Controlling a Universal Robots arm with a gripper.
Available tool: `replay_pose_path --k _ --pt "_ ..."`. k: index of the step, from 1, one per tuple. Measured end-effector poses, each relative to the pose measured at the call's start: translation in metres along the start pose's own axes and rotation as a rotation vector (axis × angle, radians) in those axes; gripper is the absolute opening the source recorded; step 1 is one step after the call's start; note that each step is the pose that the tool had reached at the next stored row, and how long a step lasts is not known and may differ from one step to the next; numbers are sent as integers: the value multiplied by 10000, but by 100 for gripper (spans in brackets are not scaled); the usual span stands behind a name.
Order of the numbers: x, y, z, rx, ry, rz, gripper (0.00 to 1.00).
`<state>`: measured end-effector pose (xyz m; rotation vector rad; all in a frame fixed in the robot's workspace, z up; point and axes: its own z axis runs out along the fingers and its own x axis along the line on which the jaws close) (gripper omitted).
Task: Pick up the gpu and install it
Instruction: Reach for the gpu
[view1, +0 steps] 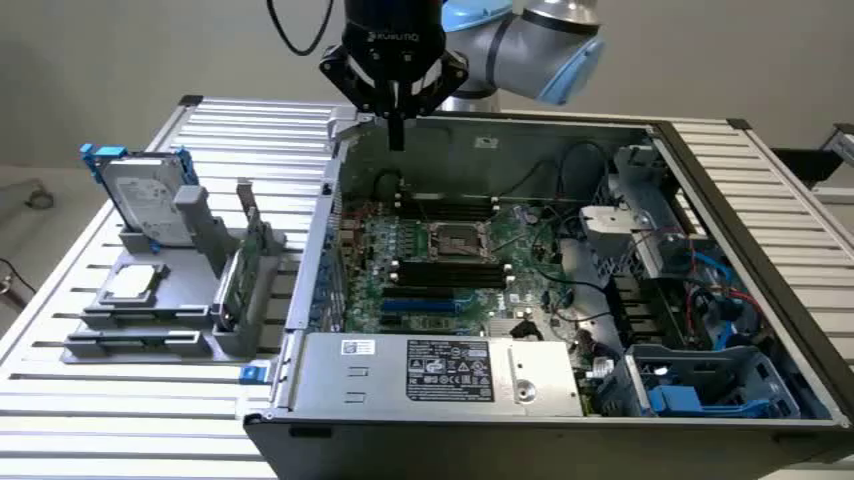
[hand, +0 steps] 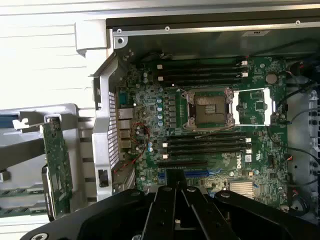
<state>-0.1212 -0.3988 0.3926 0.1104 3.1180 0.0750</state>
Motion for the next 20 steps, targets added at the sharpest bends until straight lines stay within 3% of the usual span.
replay_pose_path --k 12,20 --pt "15 -2 -2 2 2 2 11" --pt "375 -43 22 1 1 0 11"
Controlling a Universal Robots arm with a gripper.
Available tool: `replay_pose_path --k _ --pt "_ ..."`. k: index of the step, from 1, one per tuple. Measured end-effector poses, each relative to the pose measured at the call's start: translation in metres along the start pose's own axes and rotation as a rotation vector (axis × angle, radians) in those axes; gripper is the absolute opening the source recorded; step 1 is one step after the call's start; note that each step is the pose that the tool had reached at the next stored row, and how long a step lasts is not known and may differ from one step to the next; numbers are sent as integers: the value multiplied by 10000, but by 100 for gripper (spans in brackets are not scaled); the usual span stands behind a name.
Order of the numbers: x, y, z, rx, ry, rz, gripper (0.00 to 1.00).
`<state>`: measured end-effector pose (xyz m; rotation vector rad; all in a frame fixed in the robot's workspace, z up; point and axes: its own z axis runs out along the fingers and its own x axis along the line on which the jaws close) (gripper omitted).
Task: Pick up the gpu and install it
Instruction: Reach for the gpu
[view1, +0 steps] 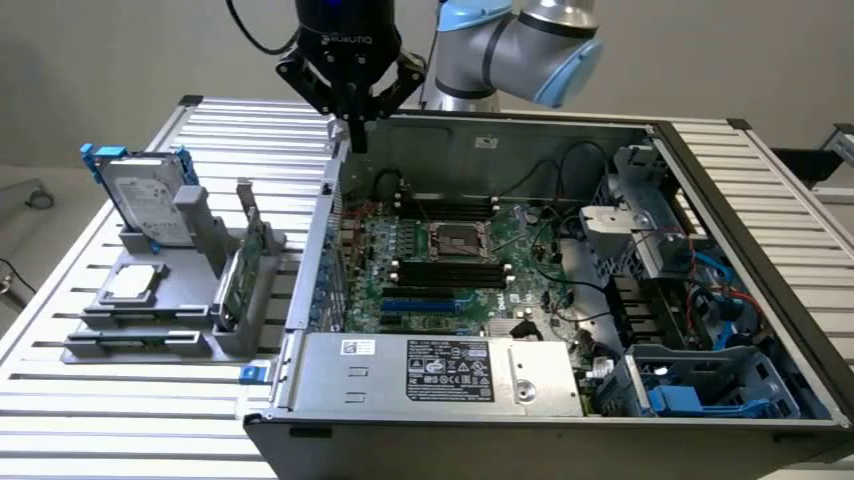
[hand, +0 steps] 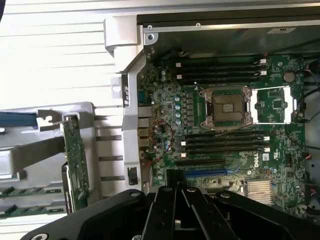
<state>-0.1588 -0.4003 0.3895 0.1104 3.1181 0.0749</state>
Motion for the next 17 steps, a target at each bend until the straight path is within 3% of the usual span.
replay_pose_path --k 17 --pt "773 -79 178 30 -2 -2 11"
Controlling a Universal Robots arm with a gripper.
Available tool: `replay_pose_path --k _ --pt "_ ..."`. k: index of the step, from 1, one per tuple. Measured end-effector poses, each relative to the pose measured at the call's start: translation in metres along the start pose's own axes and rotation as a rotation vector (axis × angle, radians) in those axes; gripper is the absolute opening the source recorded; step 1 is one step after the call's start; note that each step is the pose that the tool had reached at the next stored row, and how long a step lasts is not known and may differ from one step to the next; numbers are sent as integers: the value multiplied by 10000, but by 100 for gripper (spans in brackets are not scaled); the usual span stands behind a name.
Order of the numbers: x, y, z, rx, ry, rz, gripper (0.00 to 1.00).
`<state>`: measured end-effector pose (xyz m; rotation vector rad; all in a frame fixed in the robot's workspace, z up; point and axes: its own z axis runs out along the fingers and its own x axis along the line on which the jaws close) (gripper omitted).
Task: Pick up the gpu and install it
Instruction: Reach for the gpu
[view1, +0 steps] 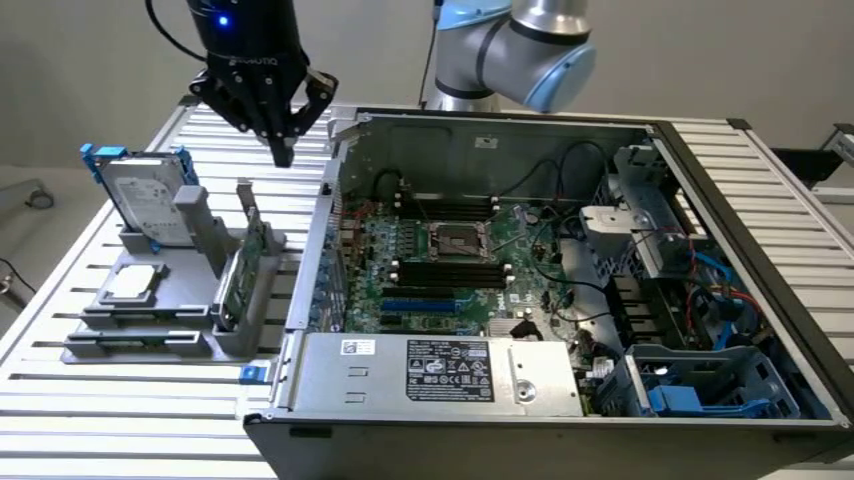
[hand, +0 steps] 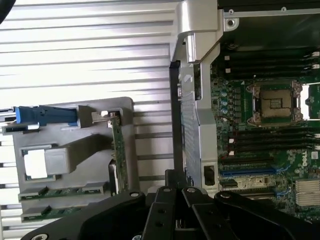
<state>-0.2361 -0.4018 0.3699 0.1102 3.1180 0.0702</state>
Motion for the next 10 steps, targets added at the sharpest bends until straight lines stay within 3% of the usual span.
replay_pose_path --k 10 --pt "454 -45 90 46 -3 -1 11"
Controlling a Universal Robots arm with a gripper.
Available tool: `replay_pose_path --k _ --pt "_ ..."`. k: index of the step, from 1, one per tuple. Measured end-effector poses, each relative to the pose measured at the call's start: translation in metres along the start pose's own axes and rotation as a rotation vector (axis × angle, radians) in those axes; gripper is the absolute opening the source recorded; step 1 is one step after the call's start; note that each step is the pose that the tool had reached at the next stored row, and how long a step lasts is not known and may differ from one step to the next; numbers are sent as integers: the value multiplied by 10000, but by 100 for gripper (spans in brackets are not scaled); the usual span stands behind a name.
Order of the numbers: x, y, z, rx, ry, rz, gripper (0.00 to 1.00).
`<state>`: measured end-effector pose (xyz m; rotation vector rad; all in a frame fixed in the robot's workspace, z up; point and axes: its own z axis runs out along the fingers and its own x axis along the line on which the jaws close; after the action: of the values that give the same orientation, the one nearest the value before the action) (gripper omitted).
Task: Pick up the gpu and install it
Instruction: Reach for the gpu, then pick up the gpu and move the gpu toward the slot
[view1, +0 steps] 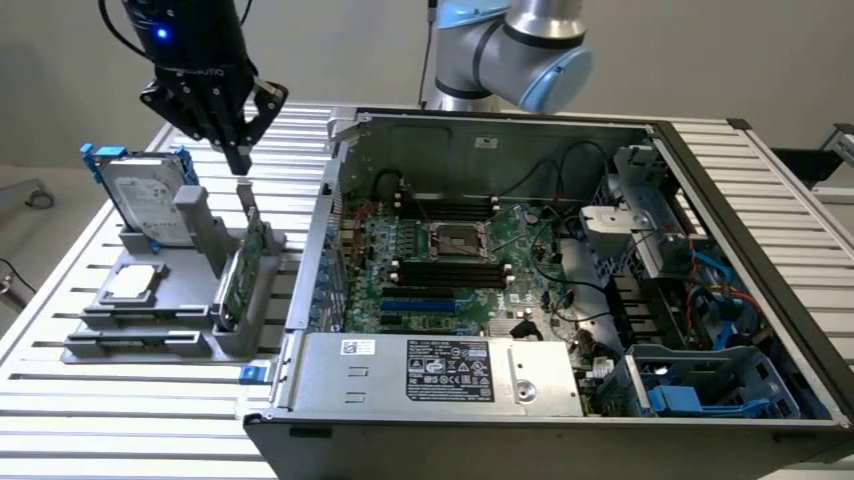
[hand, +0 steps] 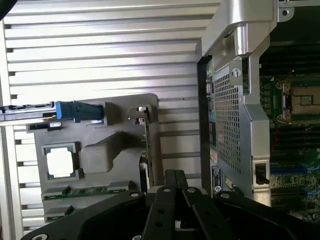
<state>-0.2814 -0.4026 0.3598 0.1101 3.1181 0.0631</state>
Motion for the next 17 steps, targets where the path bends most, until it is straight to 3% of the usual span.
replay_pose_path --k 6,17 --pt "250 -23 40 36 -5 0 11" --pt "251 -23 39 38 -3 -1 11"
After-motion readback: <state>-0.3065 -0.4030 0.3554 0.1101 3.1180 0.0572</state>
